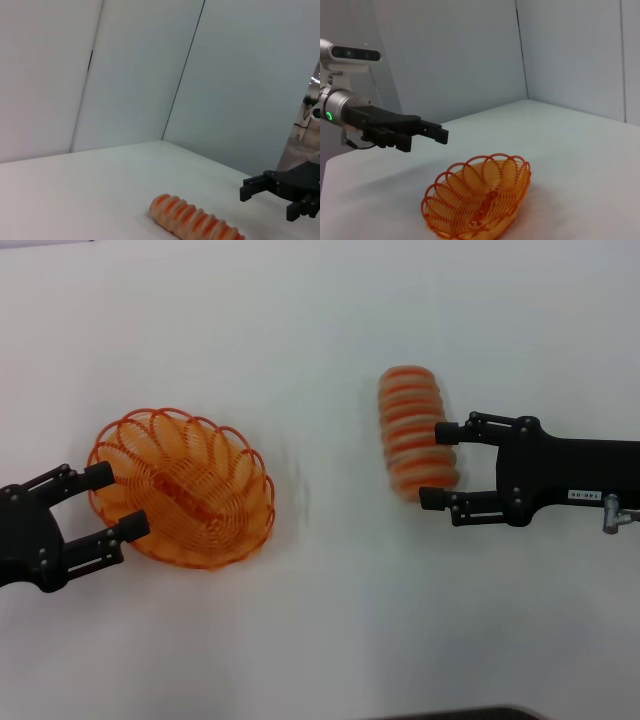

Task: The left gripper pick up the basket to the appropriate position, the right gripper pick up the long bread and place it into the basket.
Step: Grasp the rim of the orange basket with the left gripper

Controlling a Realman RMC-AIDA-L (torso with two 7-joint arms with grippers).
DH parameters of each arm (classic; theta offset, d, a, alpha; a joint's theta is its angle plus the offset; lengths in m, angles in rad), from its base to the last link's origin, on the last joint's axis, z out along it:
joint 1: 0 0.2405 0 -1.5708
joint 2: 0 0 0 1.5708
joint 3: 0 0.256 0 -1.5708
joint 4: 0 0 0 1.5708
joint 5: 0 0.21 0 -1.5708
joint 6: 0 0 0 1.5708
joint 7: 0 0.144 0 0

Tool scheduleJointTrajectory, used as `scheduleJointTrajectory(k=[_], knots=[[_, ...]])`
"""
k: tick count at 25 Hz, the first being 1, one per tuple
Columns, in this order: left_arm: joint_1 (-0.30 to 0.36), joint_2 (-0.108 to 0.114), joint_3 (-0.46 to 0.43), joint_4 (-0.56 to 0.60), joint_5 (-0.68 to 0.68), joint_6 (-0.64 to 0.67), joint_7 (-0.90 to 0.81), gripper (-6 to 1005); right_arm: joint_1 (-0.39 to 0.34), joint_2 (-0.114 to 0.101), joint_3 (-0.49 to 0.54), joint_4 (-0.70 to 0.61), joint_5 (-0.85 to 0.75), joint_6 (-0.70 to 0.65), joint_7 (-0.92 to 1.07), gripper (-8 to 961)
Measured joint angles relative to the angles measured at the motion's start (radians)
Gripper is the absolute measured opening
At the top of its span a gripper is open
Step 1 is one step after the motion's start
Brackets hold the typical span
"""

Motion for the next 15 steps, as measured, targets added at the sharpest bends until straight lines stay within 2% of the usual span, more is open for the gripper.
scheduleJointTrajectory(k=[15], knots=[[-0.005,0.000,-0.001,-0.002,-0.002,-0.001,0.000,798,0.005,0.004,0.000,0.000,0.003,0.001,0.000,897]])
